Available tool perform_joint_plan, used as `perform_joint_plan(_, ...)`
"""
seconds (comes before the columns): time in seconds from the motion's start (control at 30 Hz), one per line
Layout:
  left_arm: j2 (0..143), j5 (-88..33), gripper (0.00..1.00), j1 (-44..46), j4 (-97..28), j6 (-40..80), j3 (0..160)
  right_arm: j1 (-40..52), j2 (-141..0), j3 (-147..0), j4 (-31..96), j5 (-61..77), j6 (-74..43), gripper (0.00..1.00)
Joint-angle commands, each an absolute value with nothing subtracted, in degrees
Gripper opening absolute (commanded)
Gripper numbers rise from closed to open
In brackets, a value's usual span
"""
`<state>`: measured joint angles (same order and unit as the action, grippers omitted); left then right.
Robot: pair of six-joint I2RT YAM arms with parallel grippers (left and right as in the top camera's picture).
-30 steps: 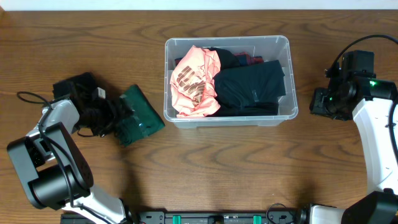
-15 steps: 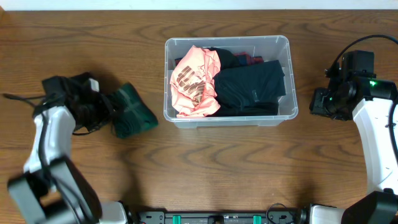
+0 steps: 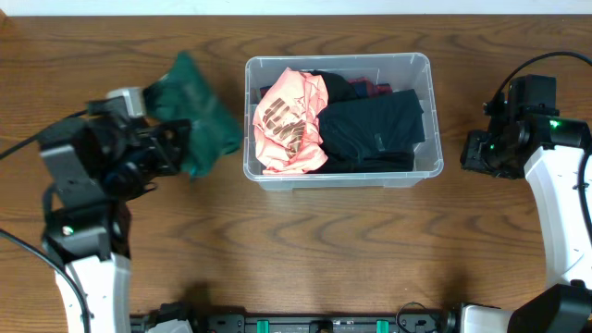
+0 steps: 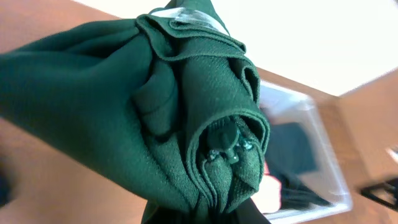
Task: Pack container
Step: 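Grasp the green taped bundle with the left gripper and lift it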
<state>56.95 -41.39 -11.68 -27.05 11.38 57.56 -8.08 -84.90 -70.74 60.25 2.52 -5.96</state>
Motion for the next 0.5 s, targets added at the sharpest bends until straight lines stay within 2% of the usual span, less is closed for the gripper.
perform_joint_plan(0.0, 55.96, -43.27, 0.06, -3.42, -22.59, 15.62, 58.52, -8.60, -84.55, -70.67, 60.25, 1.91, -6.79, 0.44)
perform_joint_plan(0.17, 61.67, -42.33, 0.06, 9.67, -13.93, 18.00, 59.64, -8.60, -84.55, -70.67, 60.25, 1.91, -6.79, 0.44)
perform_joint_plan(0.33, 71.07, -41.32, 0.06, 17.45, -5.91, 20.93, 60.27, -8.60, -84.55, -70.65, 60.31, 1.91, -6.79, 0.44)
perform_joint_plan(0.47, 78.63, -41.34, 0.06, 20.40, -0.95, 23.83, 60.27, -8.60, -84.58, -70.46, 60.25, 1.89, -6.79, 0.44)
